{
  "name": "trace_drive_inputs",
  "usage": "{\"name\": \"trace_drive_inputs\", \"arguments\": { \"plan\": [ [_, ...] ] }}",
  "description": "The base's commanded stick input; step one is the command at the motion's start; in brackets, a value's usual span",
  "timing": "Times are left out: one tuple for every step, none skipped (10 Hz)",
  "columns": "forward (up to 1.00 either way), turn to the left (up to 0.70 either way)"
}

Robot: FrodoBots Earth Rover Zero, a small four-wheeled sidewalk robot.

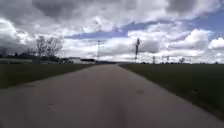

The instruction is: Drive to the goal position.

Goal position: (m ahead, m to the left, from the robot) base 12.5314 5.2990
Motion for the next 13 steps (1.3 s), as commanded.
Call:
{"name": "trace_drive_inputs", "arguments": {
  "plan": [
    [1.0,0.0],
    [1.0,0.0],
    [1.0,0.0],
    [1.0,0.0],
    [1.0,0.0],
    [1.0,0.0],
    [1.0,0.0],
    [1.0,0.0],
    [1.0,0.0],
    [1.0,0.0],
    [1.0,0.0],
    [1.0,0.0],
    [1.0,0.0]
  ]
}}
